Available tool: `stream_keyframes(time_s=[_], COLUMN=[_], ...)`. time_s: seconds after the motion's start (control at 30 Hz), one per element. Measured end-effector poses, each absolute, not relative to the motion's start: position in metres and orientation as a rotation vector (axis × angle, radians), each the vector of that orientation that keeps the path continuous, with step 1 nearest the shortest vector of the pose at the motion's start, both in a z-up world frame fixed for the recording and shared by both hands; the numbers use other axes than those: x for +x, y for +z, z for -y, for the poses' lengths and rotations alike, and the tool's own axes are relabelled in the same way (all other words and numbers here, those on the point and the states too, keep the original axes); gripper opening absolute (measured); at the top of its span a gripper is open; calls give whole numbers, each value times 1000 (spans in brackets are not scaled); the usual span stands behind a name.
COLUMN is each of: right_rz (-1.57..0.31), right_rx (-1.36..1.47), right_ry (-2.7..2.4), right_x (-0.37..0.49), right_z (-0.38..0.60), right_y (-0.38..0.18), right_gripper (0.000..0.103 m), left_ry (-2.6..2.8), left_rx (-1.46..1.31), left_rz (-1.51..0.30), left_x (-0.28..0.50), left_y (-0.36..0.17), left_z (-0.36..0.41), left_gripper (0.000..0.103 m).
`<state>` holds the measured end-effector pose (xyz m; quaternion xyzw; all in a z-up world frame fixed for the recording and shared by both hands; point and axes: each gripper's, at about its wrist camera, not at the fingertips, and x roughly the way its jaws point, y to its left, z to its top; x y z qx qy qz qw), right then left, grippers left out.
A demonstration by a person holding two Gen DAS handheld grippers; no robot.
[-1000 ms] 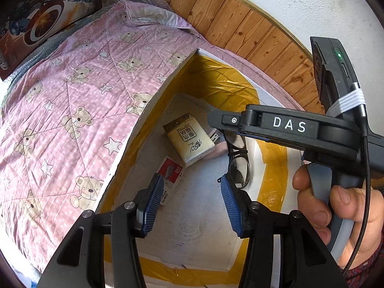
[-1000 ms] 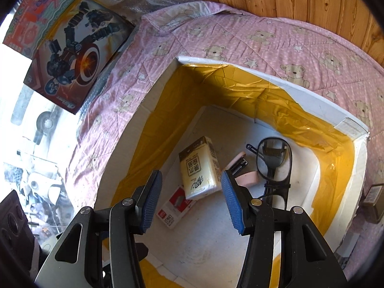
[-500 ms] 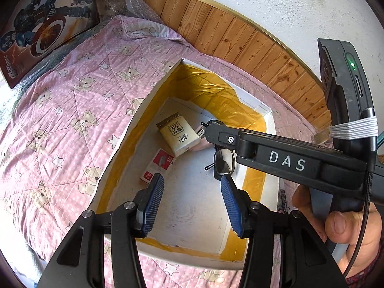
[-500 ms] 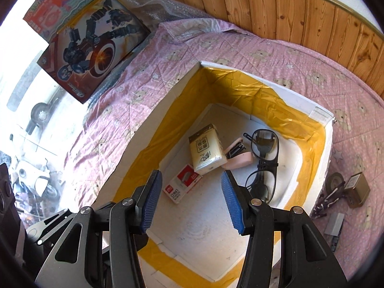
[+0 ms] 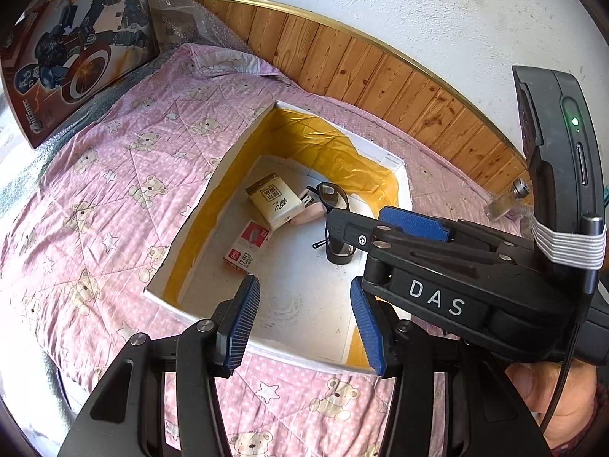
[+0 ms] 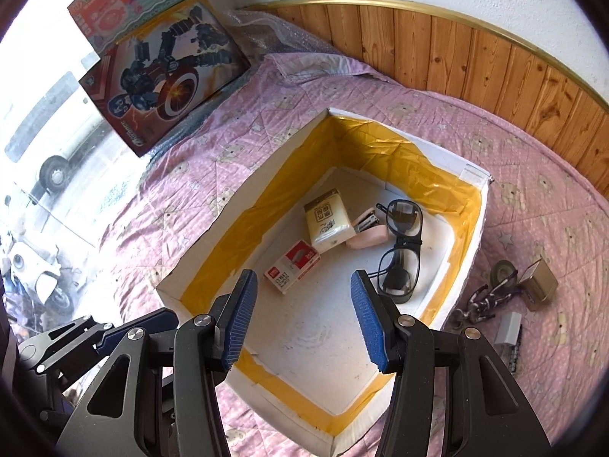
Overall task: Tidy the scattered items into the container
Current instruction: 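Withdraw both open tools from the box toward the remaining items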
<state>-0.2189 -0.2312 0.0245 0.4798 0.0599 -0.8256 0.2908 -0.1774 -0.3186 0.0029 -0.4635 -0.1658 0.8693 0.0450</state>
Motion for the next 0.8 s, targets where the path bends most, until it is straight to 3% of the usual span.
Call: stream_keyframes(time_s=[0.8], right_rz=[-57], right_rx=[1106], right_ry=[-2285], right_x=[-126], right_z=[170], right_y=[59], right_gripper=[54], left_ry=[2733], left_rx=[-1289], left_rz=[287], left_x=[-100], left_y=[28], left_z=[271], left_gripper=[51])
